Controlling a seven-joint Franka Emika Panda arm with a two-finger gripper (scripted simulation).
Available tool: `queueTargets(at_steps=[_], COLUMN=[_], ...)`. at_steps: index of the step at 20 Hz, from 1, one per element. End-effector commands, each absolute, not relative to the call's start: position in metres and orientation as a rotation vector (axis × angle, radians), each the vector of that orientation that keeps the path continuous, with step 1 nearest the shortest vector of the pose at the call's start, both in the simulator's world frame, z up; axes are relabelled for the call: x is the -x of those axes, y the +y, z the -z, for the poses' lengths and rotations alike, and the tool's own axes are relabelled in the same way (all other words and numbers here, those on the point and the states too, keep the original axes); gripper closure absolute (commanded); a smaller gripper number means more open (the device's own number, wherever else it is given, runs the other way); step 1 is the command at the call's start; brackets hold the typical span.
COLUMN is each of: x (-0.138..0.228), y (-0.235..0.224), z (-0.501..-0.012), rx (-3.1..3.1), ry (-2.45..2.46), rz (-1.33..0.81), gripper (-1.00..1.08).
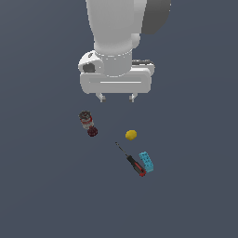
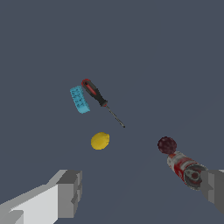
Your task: Pick up a designated object from a clutter of objects.
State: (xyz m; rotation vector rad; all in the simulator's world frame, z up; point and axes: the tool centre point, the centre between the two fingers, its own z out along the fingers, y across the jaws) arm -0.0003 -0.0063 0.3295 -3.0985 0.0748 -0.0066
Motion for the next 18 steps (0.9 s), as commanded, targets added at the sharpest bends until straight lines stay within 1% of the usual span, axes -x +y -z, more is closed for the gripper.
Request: queueTargets(at_steps=[1, 13, 18], x=[0.0, 0.005, 0.007], y=[-0.006, -0.02, -0.028], z=[-0.33, -0.325, -0.315], rx=[3.098, 3.118, 3.117], ry=[0.075, 0.042, 0.074], rz=[0.007, -0.03, -0.029], gripper=[-0.92, -0.92, -0.92])
